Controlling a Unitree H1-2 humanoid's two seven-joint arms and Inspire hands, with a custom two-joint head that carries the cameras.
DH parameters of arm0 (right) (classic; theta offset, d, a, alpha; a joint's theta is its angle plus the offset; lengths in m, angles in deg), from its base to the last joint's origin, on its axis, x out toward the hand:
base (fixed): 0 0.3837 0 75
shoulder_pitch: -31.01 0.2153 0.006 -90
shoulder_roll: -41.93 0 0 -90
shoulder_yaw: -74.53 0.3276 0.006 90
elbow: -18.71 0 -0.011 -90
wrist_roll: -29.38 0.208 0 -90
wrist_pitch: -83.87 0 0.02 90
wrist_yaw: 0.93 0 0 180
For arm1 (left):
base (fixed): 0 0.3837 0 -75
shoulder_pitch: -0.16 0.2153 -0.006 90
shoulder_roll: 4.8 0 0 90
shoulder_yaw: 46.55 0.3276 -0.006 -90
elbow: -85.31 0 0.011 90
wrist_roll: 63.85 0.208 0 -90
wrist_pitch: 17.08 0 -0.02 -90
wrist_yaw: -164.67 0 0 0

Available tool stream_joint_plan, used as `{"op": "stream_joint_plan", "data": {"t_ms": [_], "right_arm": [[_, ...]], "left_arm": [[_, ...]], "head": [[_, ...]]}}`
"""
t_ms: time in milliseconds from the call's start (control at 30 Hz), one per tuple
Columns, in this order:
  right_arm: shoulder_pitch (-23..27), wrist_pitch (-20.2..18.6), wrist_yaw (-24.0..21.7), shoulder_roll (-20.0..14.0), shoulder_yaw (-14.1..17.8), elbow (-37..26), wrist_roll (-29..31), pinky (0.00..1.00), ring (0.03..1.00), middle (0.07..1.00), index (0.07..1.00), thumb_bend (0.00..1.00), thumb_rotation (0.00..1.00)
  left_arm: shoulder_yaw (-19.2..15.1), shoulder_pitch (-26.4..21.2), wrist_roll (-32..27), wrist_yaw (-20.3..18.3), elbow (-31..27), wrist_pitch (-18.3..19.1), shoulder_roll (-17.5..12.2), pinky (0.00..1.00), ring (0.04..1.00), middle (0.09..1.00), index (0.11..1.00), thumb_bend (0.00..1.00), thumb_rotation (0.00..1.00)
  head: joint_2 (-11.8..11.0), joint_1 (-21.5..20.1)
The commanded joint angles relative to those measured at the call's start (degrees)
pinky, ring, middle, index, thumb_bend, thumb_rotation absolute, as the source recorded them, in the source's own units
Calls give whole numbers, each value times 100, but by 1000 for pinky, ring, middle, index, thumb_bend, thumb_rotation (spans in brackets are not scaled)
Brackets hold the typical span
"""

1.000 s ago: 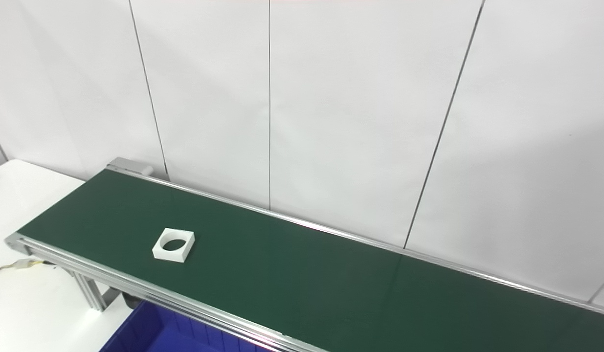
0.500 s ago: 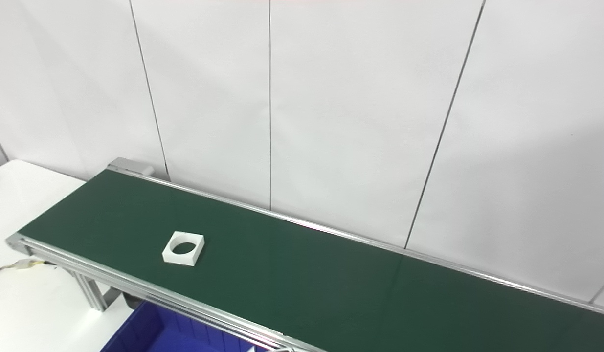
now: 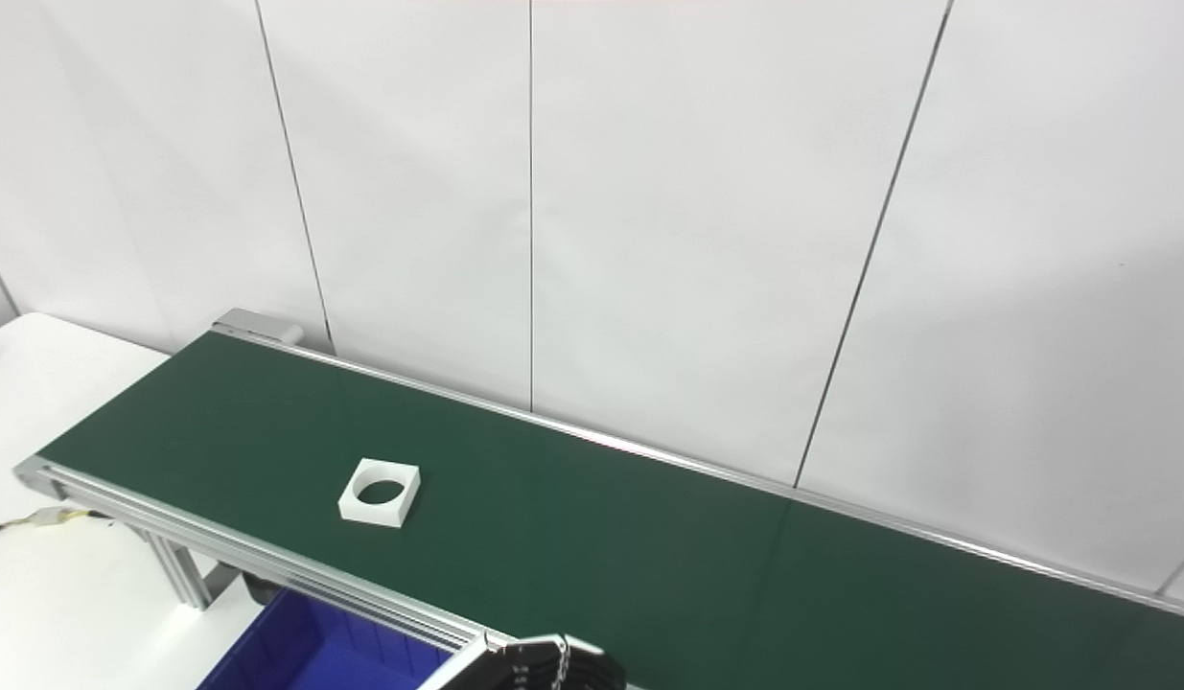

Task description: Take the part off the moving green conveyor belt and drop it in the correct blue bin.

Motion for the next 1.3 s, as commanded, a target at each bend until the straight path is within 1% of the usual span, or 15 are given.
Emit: {"op": "stream_joint_plan", "data": {"t_ms": [0, 133, 267, 300, 400, 500, 533, 600, 667, 767, 900, 967, 1100, 1233, 1267], "right_arm": [[40, 191, 13, 48, 15, -112, 57, 807, 839, 840, 896, 531, 340], [49, 166, 10, 61, 21, -104, 71, 812, 844, 842, 898, 532, 347], [68, 197, -15, 58, 16, -77, 101, 819, 848, 845, 902, 534, 357], [74, 198, -19, 63, 14, -71, 111, 819, 848, 845, 902, 533, 358], [82, 193, -14, 76, 10, -76, 113, 820, 846, 844, 899, 518, 314], [93, 208, 0, 76, 1, -72, 79, 814, 847, 844, 897, 524, 336], [94, 206, 8, 78, -1, -71, 65, 813, 847, 843, 896, 525, 340], [94, 201, 25, 84, -8, -82, 26, 810, 847, 843, 894, 528, 348], [91, 200, 41, 91, -13, -102, -15, 801, 839, 837, 895, 521, 347], [92, 217, 53, 107, -10, -96, -33, 798, 834, 835, 892, 514, 338], [96, 161, 52, 140, -11, -117, -26, 800, 836, 837, 893, 509, 321], [99, 193, 53, 145, -11, -108, -25, 801, 838, 839, 894, 507, 309], [104, 215, 72, 166, -5, -91, -38, 792, 833, 835, 889, 508, 305], [88, 172, 61, 171, -9, -147, -45, 790, 828, 834, 888, 494, 286], [85, 162, 56, 173, -10, -151, -35, 796, 831, 836, 890, 496, 284]], "left_arm": [[-64, -230, -93, -23, -277, -76, -96, 729, 756, 740, 724, 1000, 302], [-116, -359, -47, -11, -399, 89, -130, 758, 774, 753, 732, 1000, 293], [-126, -495, 156, 57, -487, 216, -128, 773, 791, 780, 755, 1000, 316], [-122, -560, 240, 78, -493, 227, -120, 775, 794, 783, 758, 1000, 318], [-124, -755, 401, 123, -419, 173, -98, 762, 798, 792, 778, 1000, 347], [-145, -940, 472, 131, -314, 112, -107, 795, 813, 811, 799, 991, 351], [-157, -1004, 521, 134, -320, 173, -124, 800, 814, 813, 801, 989, 352], [-188, -1105, 627, 157, -340, 290, -147, 813, 820, 822, 808, 983, 349], [-233, -1223, 690, 173, -333, 376, -156, 802, 817, 826, 808, 980, 345], [-288, -1397, 672, 140, -271, 414, -178, 786, 811, 814, 806, 954, 280], [-313, -1602, 767, 91, -146, 417, -302, 740, 792, 800, 804, 946, 279], [-316, -1682, 779, 60, -125, 500, -350, 729, 783, 789, 797, 949, 275], [-261, -1843, 910, -32, -128, 718, -505, 755, 794, 786, 792, 956, 261], [-176, -2001, 1139, -126, -154, 923, -691, 740, 803, 802, 792, 954, 213], [-153, -2039, 1209, -154, -164, 988, -740, 757, 819, 810, 796, 952, 205]], "head": [[2, 13], [0, 10], [19, 28], [22, 28], [41, 25], [45, 13], [53, 6], [60, -4], [71, -6], [69, -11], [79, -47], [78, -51], [93, -68], [99, -85], [99, -90]]}}
